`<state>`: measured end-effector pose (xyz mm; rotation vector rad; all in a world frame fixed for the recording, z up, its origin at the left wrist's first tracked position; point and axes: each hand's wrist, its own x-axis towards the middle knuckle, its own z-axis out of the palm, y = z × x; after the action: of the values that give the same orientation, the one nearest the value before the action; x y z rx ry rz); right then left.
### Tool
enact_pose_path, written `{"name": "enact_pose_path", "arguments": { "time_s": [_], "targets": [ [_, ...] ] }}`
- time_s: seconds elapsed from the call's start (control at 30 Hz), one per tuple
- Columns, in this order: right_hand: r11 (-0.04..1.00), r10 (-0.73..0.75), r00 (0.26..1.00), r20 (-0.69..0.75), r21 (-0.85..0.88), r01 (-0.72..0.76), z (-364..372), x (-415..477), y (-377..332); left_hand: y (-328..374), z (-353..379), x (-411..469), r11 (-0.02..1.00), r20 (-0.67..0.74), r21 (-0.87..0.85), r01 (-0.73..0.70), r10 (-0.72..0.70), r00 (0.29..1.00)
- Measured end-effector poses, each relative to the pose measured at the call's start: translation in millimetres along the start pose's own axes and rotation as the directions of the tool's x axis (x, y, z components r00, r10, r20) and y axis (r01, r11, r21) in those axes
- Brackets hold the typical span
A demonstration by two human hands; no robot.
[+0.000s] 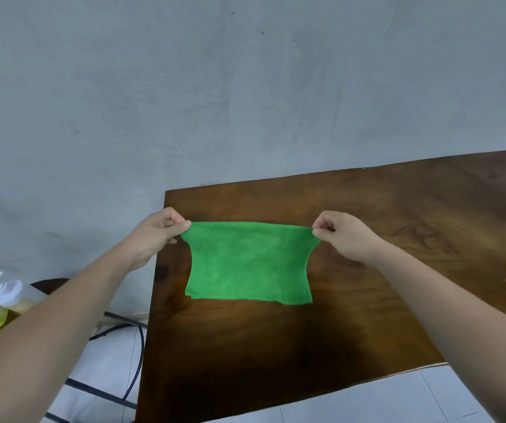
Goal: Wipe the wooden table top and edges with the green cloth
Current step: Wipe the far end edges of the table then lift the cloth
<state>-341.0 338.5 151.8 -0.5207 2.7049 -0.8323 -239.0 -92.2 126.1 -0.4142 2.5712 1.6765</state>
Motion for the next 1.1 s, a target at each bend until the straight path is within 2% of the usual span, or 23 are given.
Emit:
{"name": "enact_pose_path", "arguments": {
  "time_s": [0.07, 0.2, 0.37, 0.53, 0.67, 0.77, 0.87, 1.0, 1.1],
  "targets": [
    [0.999, -0.025, 1.0, -0.013, 0.04, 0.026, -14, 1, -9, 9, -8, -5, 0.999, -0.013, -0.031, -0.017, 0.017, 1.0],
    [0.993, -0.103, 0.995, -0.002, 0.065, 0.103, -35, 4, -26, 21, -25, -9, 0.986, -0.015, 0.13, -0.107, 0.11, 0.994],
    [0.98, -0.133, 0.989, -0.064, 0.138, 0.14, -52, 31, -40, 39, -44, 2, 0.972, -0.065, 0.172, -0.16, 0.174, 0.983],
    [0.983, -0.113, 0.989, -0.096, 0.133, 0.125, -51, 102, -50, 43, -51, 44, 0.971, -0.168, 0.227, -0.071, 0.111, 0.98],
    [0.998, -0.063, 0.984, -0.164, 0.01, 0.066, -35, 172, -58, 42, -45, 89, 0.958, -0.342, 0.285, -0.022, 0.124, 0.931],
    [0.996, -0.026, 0.991, -0.13, -0.092, 0.014, -15, 206, -51, 37, -33, 111, 0.939, -0.444, 0.333, 0.082, 0.079, 0.892],
    [0.98, -0.046, 0.998, -0.048, -0.197, 0.036, 13, 210, -40, 20, -7, 120, 0.92, -0.374, 0.381, 0.097, 0.058, 0.926],
    [0.93, -0.152, 0.977, 0.149, -0.312, 0.192, 56, 197, -23, -14, 35, 118, 0.827, -0.141, 0.562, 0.006, 0.088, 0.986],
    [0.912, -0.179, 0.953, 0.246, -0.322, 0.254, 78, 195, -18, -27, 57, 123, 0.778, 0.008, 0.627, -0.048, 0.055, 0.998]
  ]
}}
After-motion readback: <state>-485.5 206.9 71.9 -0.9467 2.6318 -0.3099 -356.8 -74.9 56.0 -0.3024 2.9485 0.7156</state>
